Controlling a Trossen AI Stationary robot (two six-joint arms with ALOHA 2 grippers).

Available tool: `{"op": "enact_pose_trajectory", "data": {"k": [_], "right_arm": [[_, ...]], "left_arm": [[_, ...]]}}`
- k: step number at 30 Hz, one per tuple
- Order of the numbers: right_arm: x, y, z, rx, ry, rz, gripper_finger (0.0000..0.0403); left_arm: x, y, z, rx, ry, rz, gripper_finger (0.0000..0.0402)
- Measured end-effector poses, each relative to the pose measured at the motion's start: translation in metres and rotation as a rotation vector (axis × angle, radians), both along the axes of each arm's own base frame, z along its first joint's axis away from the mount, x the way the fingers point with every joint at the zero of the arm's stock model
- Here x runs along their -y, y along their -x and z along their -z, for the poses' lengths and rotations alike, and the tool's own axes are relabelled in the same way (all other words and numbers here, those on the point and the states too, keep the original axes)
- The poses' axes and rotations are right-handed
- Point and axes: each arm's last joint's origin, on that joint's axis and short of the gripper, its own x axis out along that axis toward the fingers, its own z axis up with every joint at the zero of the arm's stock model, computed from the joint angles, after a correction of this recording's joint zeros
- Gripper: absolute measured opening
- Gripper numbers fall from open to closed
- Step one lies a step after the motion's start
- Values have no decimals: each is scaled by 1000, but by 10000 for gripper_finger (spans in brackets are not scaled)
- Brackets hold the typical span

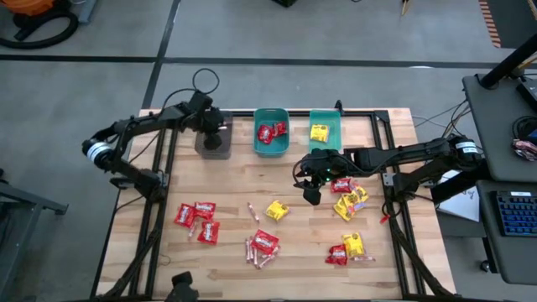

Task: Sort candy
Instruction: Put the white candy on the black bin, then put the yellow candy on the light green bin

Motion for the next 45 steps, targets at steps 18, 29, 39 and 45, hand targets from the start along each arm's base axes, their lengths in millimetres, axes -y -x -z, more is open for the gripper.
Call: {"op": "enact_pose_trajectory", "data": {"k": [18,29,39,45], "right_arm": [[0,0,0,0,5,-6,171],[0,0,0,1,-63,54,171],[-4,2,2,-28,-269,229,171],[-11,12,11,-170,-385,365,171]], "left_arm": [[-12,-5,-3,-2,-1,-19,104],[11,2,-30,187,151,-74,81],[85,2,-59,532,141,139,62],[135,3,-50,707,105,297,57]]}}
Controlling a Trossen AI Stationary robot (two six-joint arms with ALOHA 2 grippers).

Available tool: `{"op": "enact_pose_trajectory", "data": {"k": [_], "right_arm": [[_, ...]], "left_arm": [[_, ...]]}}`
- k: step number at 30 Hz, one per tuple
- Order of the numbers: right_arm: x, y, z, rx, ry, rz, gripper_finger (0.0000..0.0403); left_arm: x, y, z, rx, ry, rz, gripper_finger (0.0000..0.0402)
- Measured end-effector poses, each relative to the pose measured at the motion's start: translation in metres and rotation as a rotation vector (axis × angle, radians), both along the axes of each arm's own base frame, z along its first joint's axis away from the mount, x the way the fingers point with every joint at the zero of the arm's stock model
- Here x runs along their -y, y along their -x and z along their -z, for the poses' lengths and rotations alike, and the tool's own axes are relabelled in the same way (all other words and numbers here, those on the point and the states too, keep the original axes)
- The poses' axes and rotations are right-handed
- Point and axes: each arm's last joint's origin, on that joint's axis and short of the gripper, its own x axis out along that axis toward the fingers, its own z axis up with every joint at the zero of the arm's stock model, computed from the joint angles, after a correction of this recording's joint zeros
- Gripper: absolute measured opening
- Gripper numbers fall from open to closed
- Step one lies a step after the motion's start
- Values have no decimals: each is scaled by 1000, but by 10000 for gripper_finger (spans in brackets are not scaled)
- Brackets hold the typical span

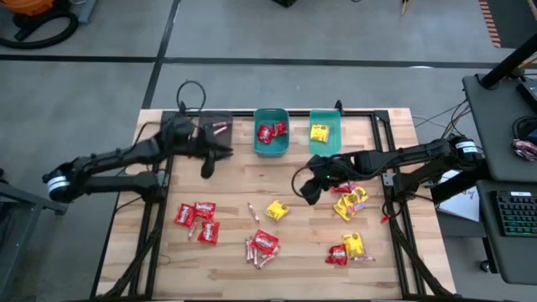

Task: Sort candy
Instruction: Put the yellow candy on the light green bin

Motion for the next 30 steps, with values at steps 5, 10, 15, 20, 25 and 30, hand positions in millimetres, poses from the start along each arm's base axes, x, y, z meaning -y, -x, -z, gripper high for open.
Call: {"op": "enact_pose_trajectory", "data": {"k": [5,10,15,20,25,30], "right_arm": [[-2,20,12,-248,-104,200,171],[-5,47,27,-599,-150,408,171],[-11,52,40,-792,-149,436,171],[-13,44,58,-872,-119,390,171],[-13,38,76,-947,-84,344,171],[-14,29,96,-987,-85,297,171]], "left_arm": [[29,5,14,109,-47,33,56],[45,9,24,164,-63,59,56],[46,9,25,169,-64,45,56],[46,9,24,180,-88,50,56],[46,9,23,191,-100,44,56],[46,9,23,190,-99,43,56]]}}
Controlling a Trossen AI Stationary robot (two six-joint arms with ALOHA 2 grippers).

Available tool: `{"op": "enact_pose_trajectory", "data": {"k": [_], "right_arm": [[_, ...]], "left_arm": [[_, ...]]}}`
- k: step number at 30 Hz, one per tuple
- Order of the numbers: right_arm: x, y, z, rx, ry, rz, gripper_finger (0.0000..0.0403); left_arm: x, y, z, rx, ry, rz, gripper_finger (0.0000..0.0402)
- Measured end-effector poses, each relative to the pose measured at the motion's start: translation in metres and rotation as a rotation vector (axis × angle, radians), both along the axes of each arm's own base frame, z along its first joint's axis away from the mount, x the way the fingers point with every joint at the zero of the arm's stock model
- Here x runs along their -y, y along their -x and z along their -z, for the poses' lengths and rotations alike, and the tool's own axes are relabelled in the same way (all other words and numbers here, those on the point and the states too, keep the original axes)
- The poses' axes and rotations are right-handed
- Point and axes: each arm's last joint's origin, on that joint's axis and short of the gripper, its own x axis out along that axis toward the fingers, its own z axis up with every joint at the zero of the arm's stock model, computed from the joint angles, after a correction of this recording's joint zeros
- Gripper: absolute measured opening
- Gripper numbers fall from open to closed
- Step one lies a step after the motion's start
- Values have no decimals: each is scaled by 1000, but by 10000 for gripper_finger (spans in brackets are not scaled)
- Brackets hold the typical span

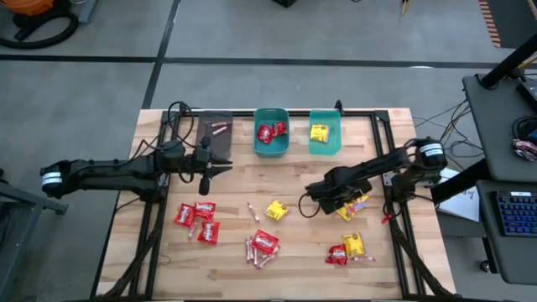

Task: Sort candy
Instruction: Put the yellow candy on the light green bin

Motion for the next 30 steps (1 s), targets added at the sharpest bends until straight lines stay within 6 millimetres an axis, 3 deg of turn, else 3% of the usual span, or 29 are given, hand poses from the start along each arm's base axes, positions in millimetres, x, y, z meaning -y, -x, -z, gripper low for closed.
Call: {"op": "enact_pose_trajectory", "data": {"k": [4,12,30], "right_arm": [[-1,-7,12,0,-12,-21,149],[-1,-11,7,23,-11,-29,18],[3,-20,-64,345,110,-150,9]], "left_arm": [[0,0,0,-1,-10,0,56],[0,0,0,-3,-22,-3,56],[-1,-3,4,-26,9,-8,56]]}}
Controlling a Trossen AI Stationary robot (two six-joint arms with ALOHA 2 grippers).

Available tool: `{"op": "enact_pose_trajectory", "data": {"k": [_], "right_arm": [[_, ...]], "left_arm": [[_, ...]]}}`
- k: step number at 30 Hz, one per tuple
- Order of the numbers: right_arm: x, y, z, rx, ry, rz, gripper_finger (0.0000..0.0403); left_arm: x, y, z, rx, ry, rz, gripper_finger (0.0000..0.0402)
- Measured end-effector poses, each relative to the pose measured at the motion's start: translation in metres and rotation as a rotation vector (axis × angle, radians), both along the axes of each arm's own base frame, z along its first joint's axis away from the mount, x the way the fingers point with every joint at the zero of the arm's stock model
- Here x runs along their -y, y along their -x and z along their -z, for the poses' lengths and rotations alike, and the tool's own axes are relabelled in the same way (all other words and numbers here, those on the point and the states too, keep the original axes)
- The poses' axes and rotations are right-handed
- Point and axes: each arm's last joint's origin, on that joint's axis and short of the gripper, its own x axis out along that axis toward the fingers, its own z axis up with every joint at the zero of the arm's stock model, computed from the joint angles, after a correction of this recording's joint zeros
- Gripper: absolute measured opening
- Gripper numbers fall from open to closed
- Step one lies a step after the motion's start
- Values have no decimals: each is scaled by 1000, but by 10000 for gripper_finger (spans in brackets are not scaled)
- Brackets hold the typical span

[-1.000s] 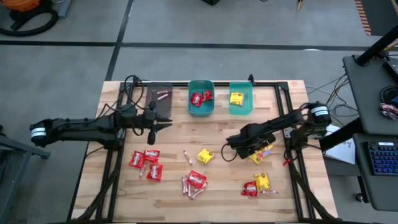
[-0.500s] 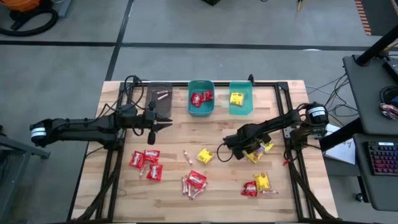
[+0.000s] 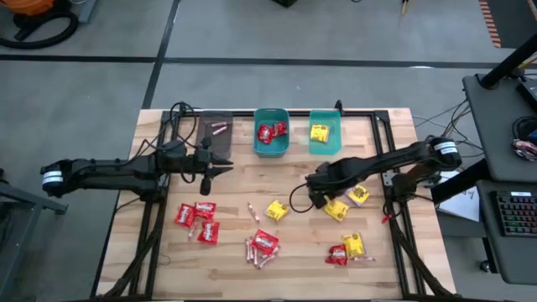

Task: Sort candy
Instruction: Put the yellow candy on the light green bin

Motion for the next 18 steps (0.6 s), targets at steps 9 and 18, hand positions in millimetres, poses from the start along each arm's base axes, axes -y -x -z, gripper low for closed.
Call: {"op": "enact_pose_trajectory", "data": {"k": [9,18], "right_arm": [[30,-6,-42,331,271,-84,9],[115,6,-67,384,586,63,9]], "left_arm": [[-1,-2,0,13,4,-1,56],[-1,-3,-1,24,44,-10,56]]}}
